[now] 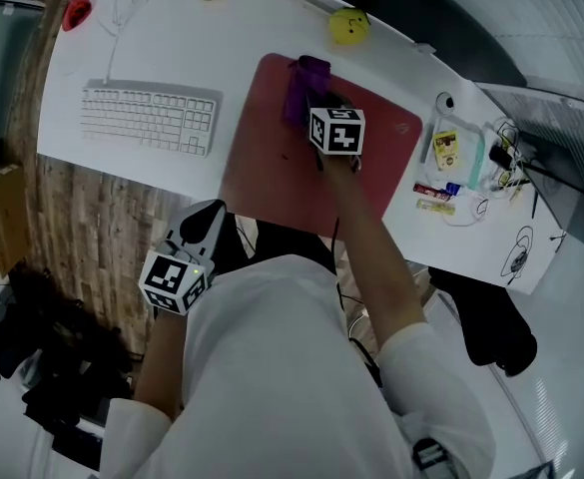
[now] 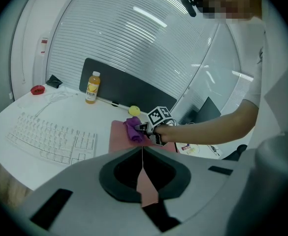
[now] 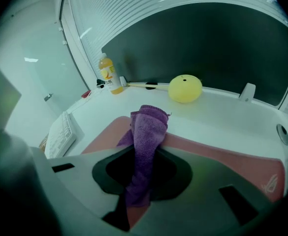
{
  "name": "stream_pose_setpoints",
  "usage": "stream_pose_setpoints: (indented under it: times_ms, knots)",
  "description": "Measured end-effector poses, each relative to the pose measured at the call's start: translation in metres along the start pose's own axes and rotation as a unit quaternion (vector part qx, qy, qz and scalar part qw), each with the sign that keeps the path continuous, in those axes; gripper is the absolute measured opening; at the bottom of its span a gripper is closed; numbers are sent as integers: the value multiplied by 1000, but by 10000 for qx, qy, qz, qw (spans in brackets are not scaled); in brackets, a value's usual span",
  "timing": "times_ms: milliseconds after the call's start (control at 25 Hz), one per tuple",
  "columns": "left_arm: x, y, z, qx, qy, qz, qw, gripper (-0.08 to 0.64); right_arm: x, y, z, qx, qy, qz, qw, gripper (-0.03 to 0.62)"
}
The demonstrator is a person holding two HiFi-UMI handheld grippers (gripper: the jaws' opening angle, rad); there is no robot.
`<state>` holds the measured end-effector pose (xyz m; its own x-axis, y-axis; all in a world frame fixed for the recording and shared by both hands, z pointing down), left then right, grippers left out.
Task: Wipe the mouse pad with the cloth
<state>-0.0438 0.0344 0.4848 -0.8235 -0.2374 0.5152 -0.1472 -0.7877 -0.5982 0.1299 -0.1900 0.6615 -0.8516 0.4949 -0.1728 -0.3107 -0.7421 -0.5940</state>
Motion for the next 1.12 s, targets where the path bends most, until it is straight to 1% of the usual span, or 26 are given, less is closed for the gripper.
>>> stream_pose_setpoints:
  times_ms: [280, 520, 760, 920, 1120]
  knots:
    - [-32, -1, 17, 47, -133, 162, 9998, 20, -51, -26, -29, 119, -380, 138, 9991, 75]
    - [-53, -3, 27, 85, -186, 313, 9993, 20, -104, -53, -60, 258, -838, 374, 9955, 75]
    - [-70, -4, 34, 92, -244, 426, 9988, 20, -154, -83, -94, 512, -1337, 550, 9882, 75]
    - [-81, -6, 40, 96, -302, 485, 9983, 20, -181, -96, -120, 713, -1704, 603, 9809, 75]
    - [-91, -7, 43, 82, -328, 557, 9979, 20, -201, -112, -143, 859, -1955, 699, 9744, 75]
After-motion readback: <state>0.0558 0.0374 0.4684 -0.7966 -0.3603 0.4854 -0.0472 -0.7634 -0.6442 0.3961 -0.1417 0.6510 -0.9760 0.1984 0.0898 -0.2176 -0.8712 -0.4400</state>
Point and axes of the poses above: the fingertips, and each gripper's own axes: z forward along the fingers, x to its left, y out of its top, the point moved 3 cm from there along -z, backward along the fingers, and after that the axes turned 7 degrees about -z, right-handed, at the moved point
